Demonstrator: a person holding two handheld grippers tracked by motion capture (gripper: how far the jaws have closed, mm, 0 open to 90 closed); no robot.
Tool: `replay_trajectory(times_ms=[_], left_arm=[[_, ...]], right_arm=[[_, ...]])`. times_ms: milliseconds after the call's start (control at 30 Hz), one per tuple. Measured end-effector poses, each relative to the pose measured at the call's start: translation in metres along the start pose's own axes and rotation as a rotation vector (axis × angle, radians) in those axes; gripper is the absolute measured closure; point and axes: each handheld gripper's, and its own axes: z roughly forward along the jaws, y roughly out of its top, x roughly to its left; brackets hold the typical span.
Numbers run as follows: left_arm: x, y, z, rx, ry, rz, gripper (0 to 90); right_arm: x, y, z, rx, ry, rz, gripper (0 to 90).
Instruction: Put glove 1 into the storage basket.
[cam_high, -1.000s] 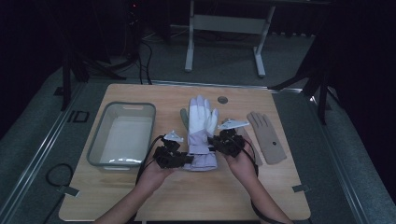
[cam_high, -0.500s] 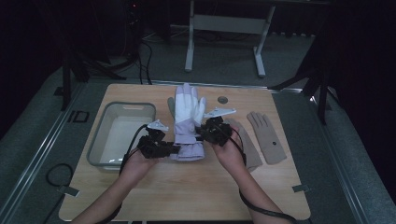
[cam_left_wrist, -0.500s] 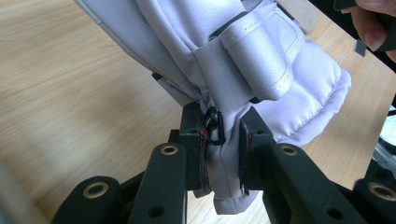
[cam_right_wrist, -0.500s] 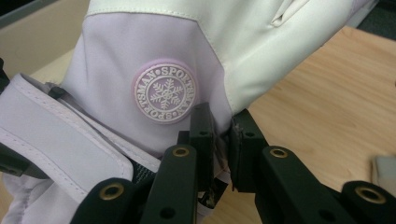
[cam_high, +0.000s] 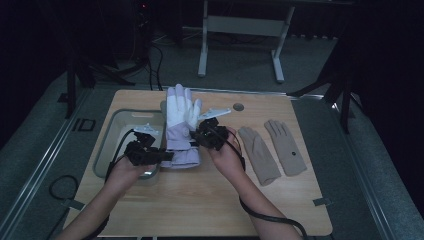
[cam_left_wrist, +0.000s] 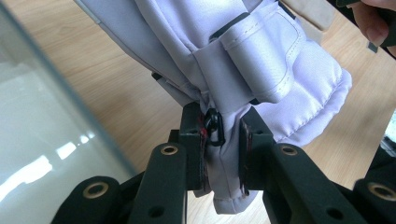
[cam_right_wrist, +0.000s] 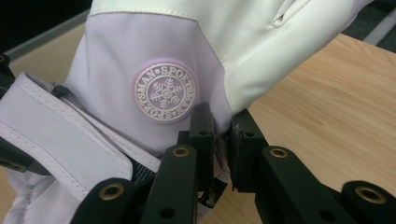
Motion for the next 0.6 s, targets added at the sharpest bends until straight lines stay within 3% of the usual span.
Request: replay_trajectory(times_ms=[600], left_arm=[[0.046,-0.025,-0.052,0.015,0.073,-0.04,75.6]], right_arm=[[0.047,0.04,0.047,-0.007,0.062,-0.031,81.2]])
